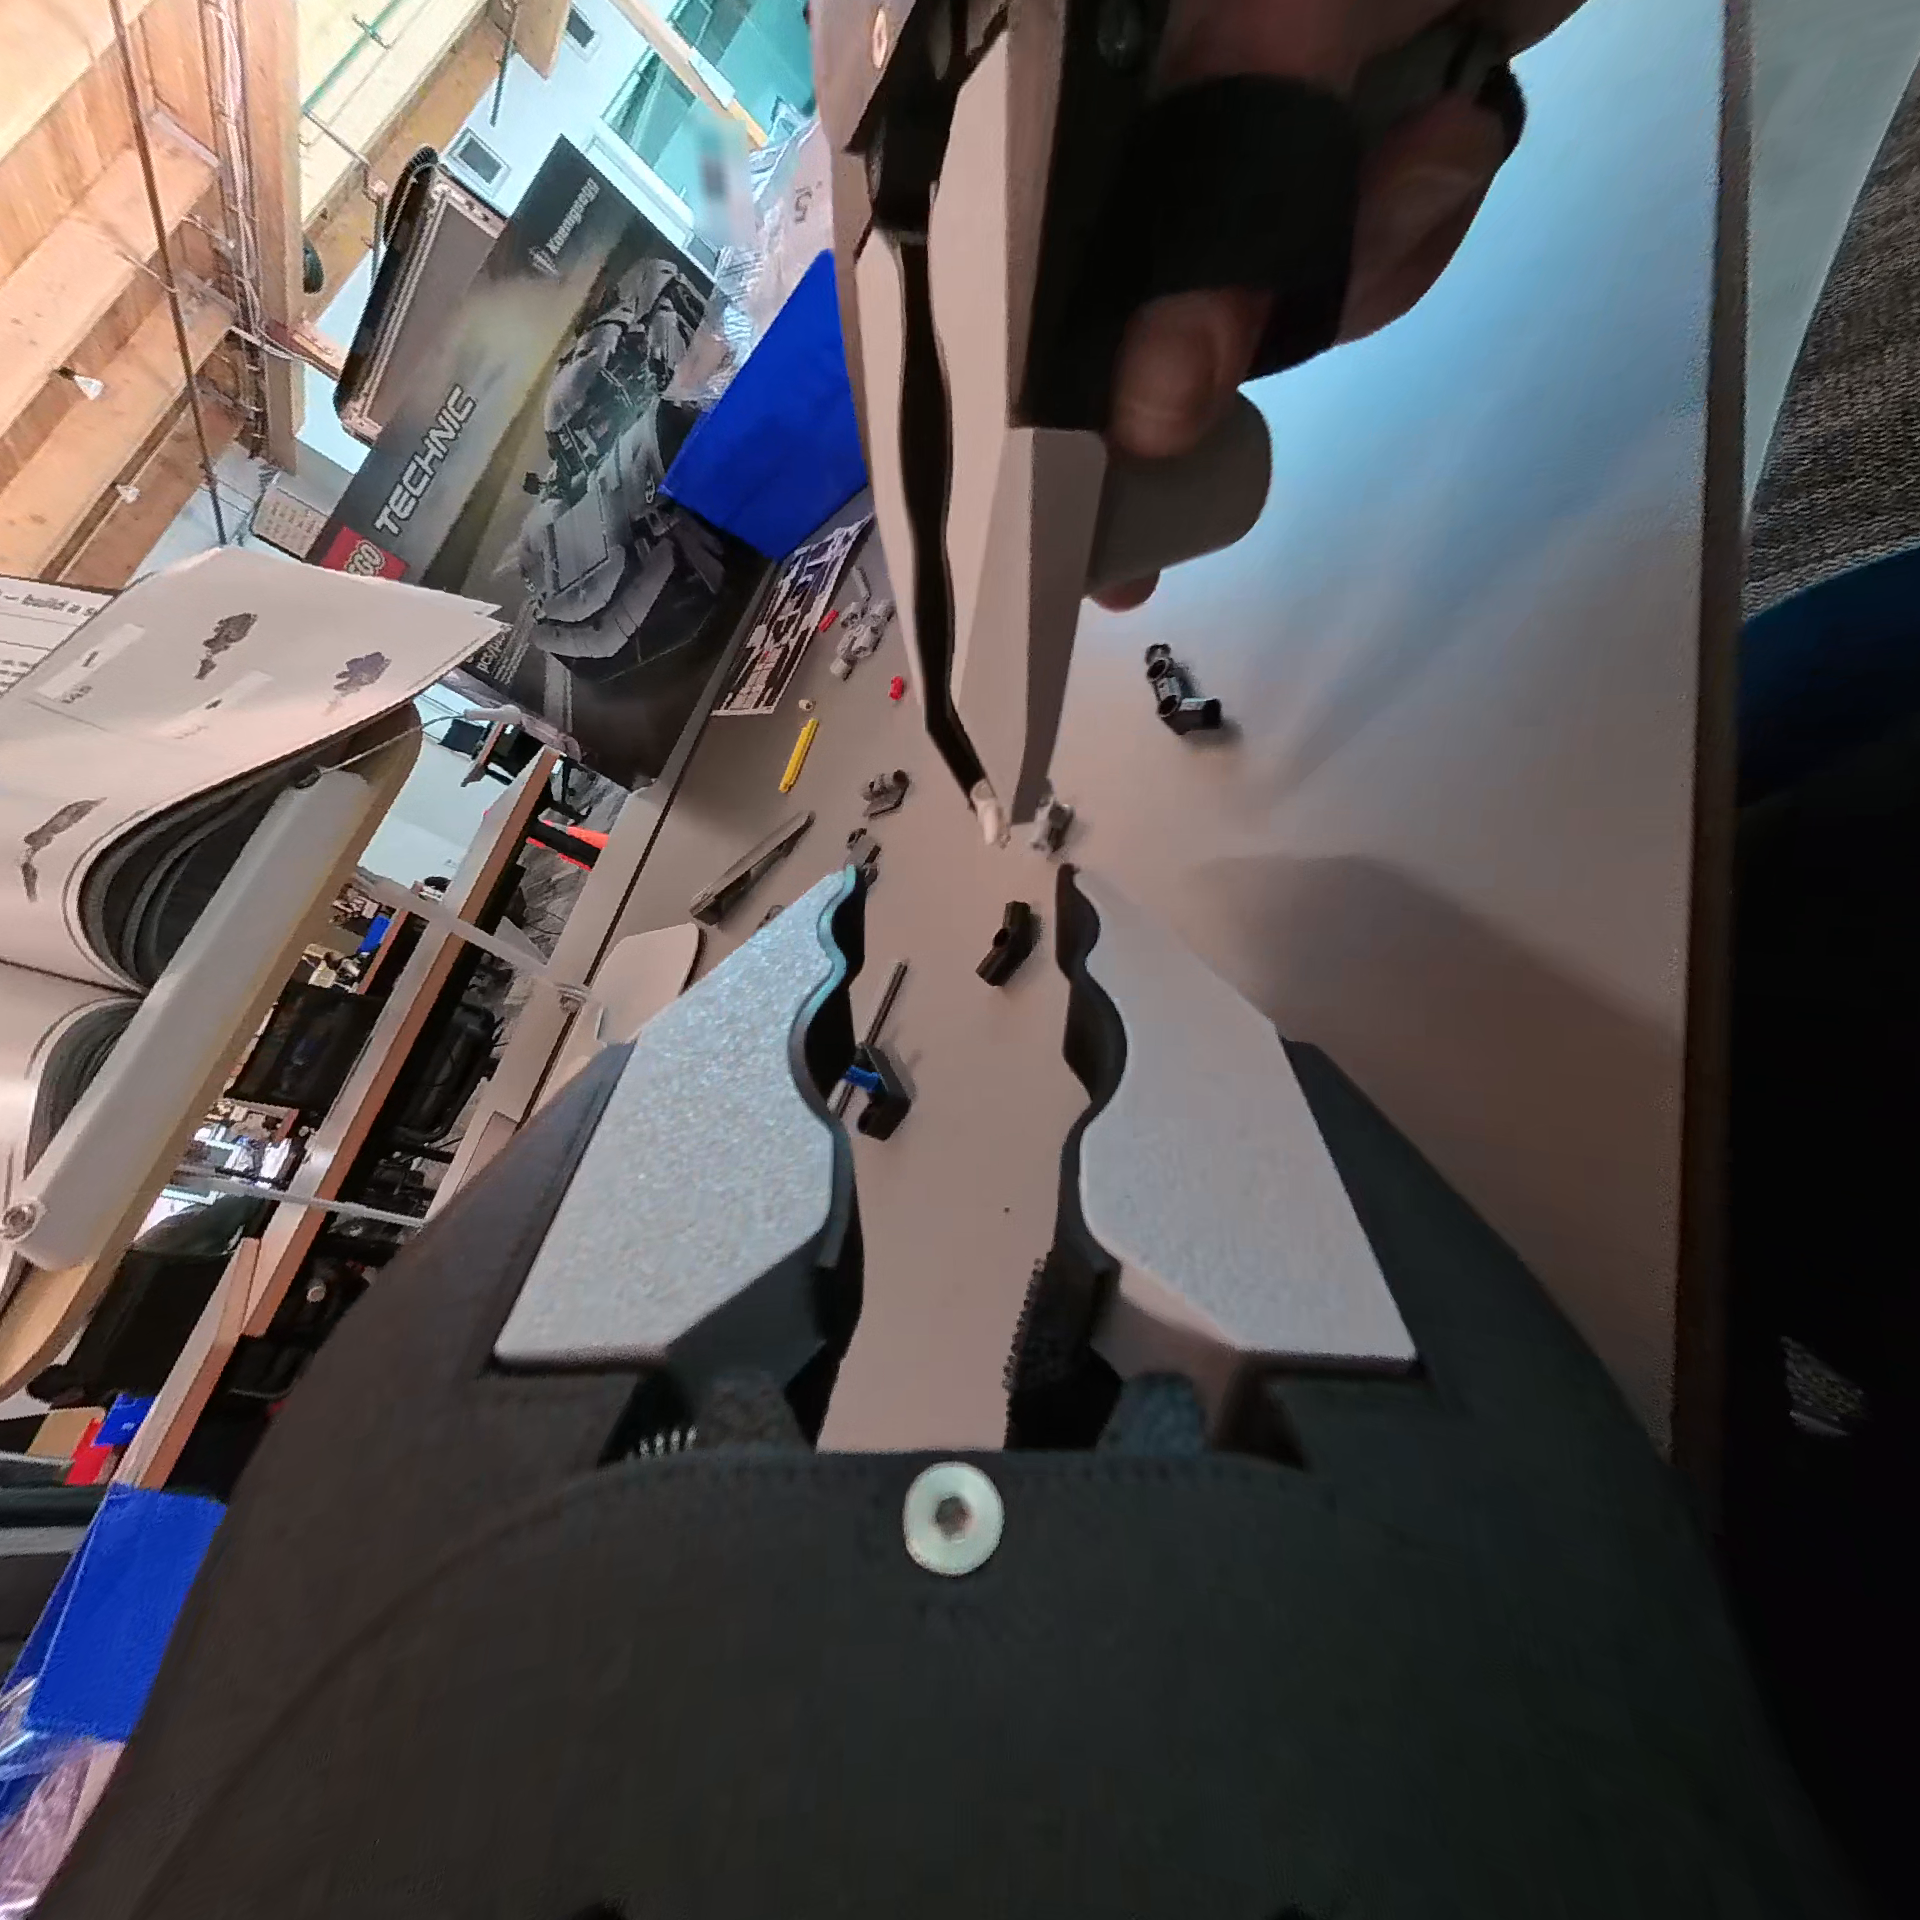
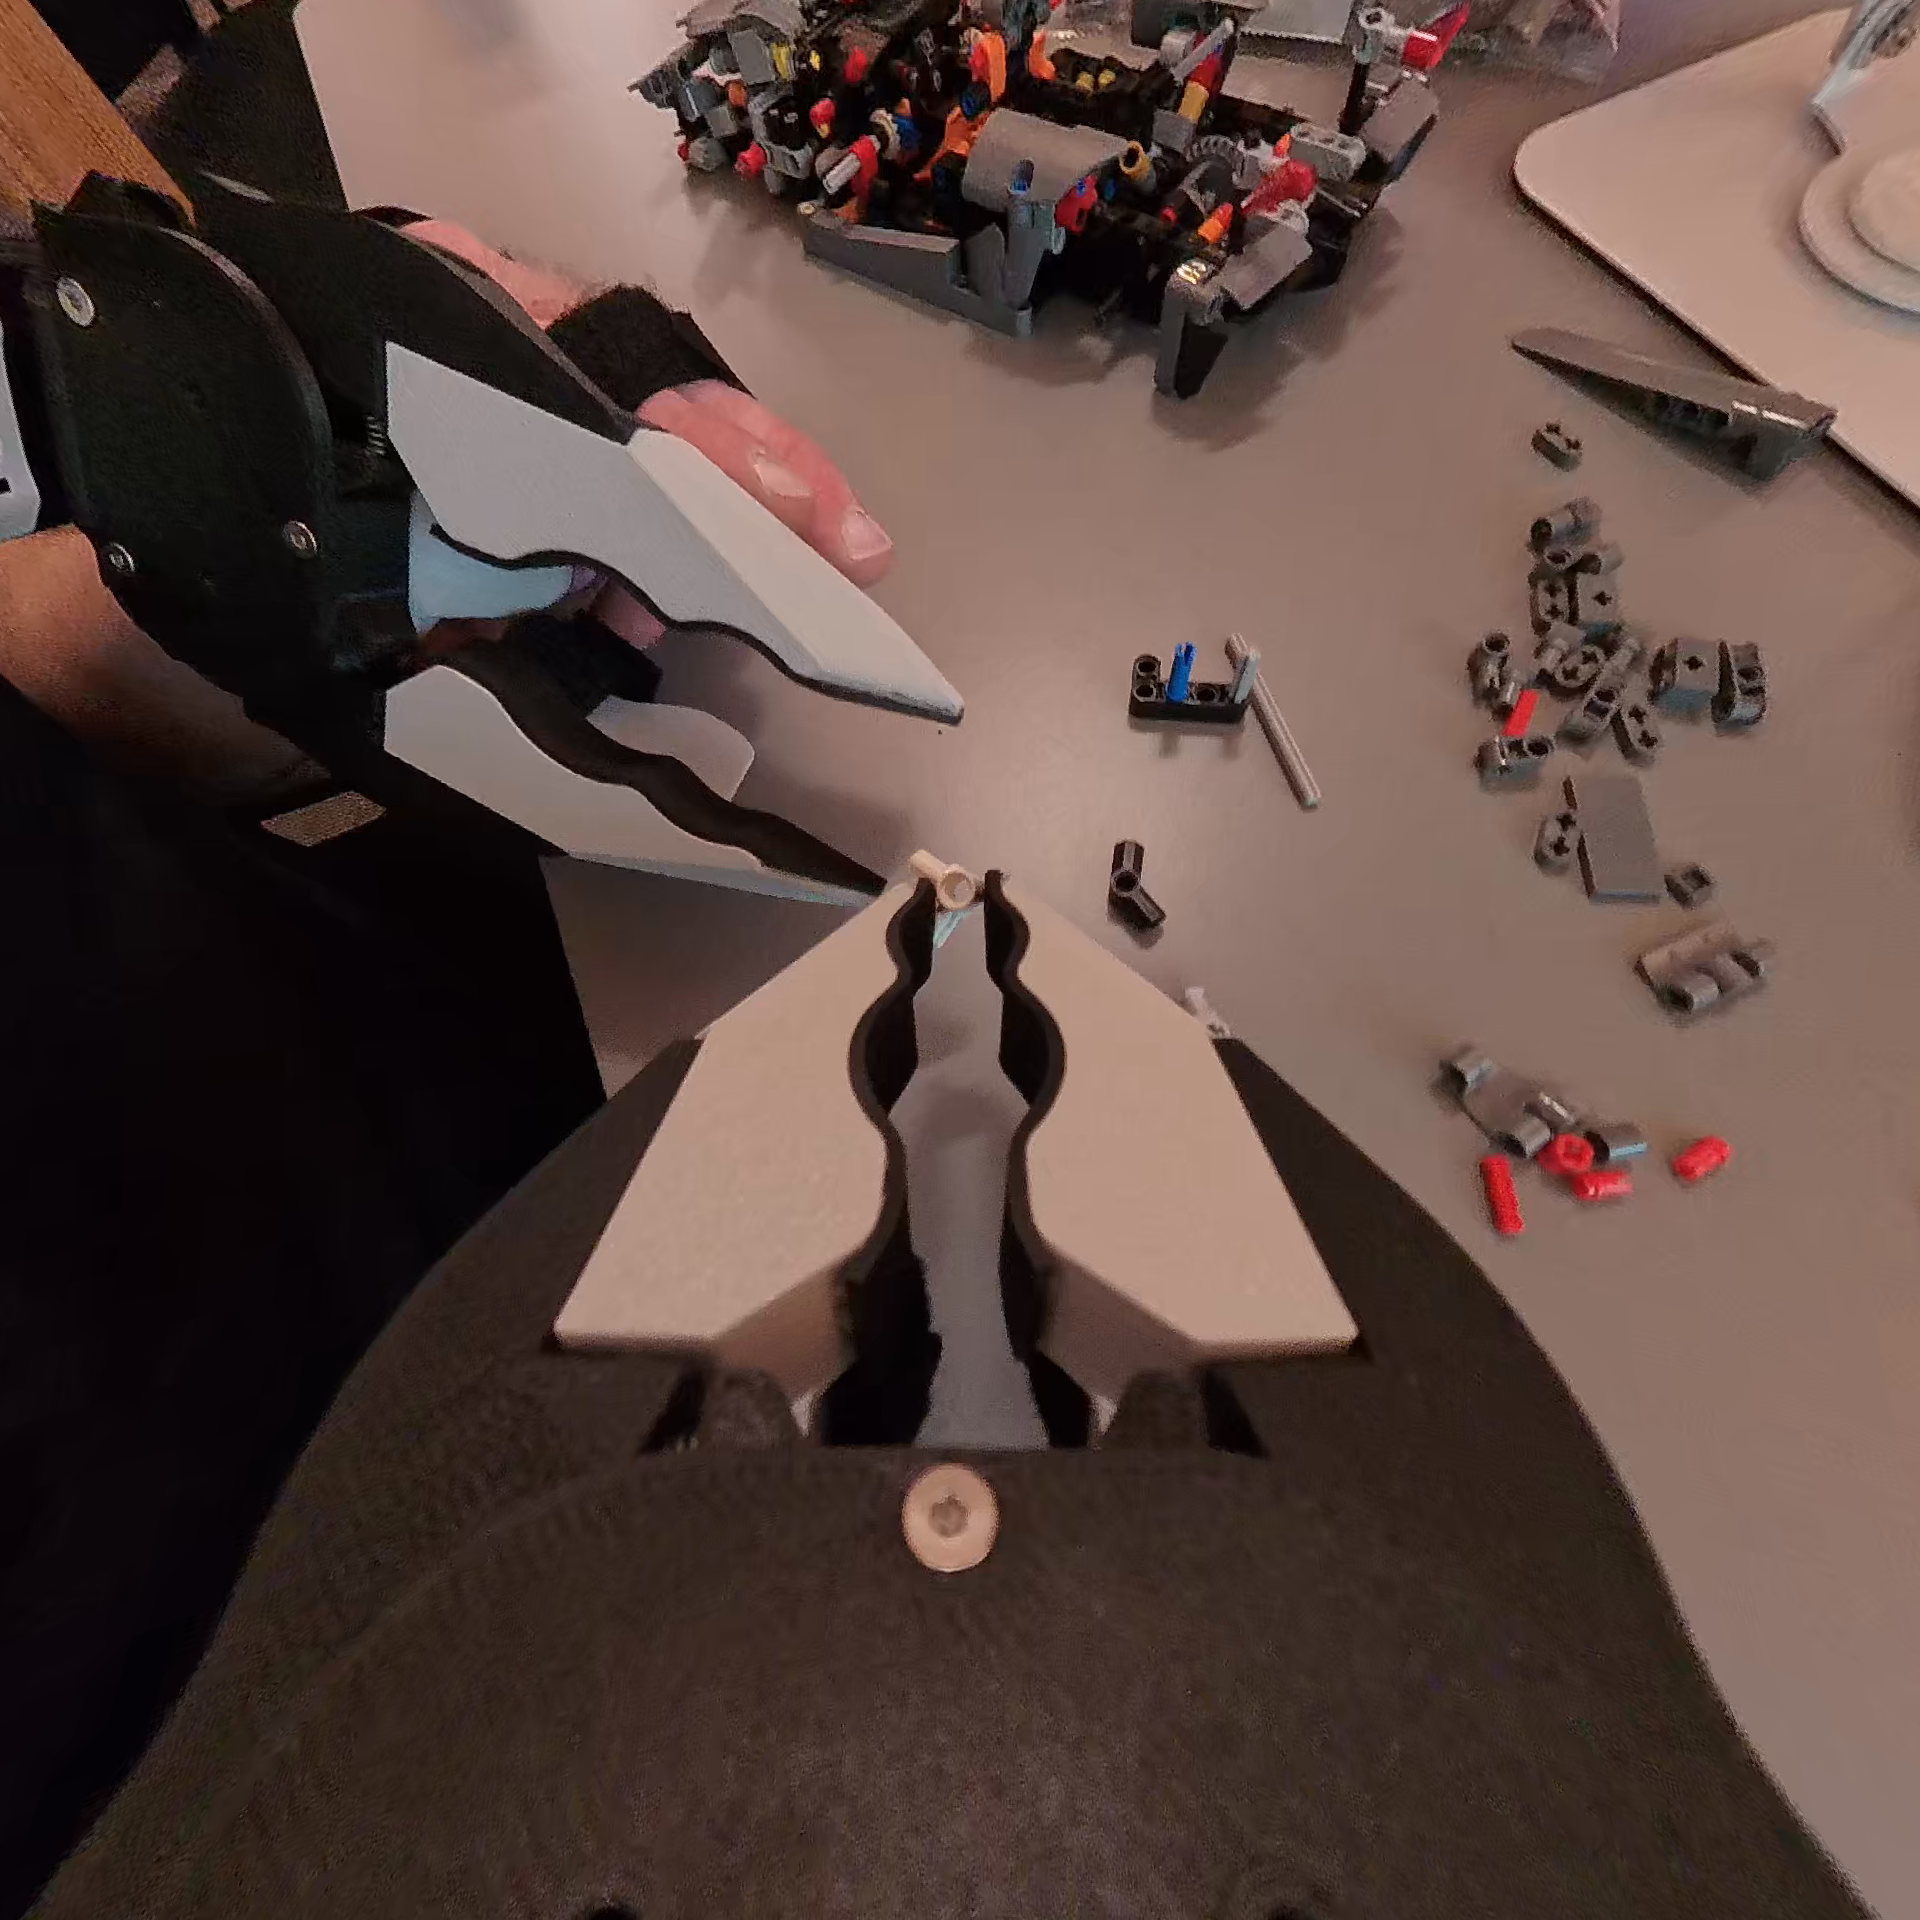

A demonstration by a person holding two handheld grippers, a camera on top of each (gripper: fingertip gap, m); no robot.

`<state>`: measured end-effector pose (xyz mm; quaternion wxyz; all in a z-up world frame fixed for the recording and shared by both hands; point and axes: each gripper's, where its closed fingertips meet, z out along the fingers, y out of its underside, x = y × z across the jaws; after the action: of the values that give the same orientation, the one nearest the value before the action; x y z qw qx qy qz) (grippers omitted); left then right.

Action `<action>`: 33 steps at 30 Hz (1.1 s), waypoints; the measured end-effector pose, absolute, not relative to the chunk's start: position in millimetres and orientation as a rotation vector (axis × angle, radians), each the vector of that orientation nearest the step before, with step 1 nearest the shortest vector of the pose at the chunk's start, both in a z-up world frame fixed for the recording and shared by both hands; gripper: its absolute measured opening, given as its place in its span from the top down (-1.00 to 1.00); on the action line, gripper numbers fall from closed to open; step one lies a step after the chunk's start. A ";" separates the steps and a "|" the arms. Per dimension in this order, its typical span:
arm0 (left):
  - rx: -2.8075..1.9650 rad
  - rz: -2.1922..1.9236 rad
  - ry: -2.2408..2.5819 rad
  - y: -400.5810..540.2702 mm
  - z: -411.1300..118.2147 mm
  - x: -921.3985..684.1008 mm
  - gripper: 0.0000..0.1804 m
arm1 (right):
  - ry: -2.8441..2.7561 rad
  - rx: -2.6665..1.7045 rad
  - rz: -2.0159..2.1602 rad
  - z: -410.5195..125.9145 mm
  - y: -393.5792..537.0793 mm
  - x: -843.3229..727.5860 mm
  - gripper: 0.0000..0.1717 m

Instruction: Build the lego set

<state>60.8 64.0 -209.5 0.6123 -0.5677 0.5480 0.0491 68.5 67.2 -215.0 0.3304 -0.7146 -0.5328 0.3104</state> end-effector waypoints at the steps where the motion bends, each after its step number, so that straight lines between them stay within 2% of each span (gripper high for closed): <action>1: -1.313 0.119 1.260 65.0 -209.7 59.6 0.62 | -1.402 -1.861 0.814 -214.2 67.8 65.5 0.93; 21: -1.311 0.159 1.208 69.3 -208.2 55.2 0.83 | -1.459 -1.800 0.839 -207.7 66.5 45.9 0.93; 33: -1.342 0.191 1.190 73.3 -212.7 51.1 0.83 | -1.470 -1.774 0.873 -208.8 68.7 39.2 0.93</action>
<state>51.1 73.3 -212.7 0.6203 -0.5837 0.5174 0.0829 39.2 68.7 -208.8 0.3324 -0.6792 -0.5625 0.3343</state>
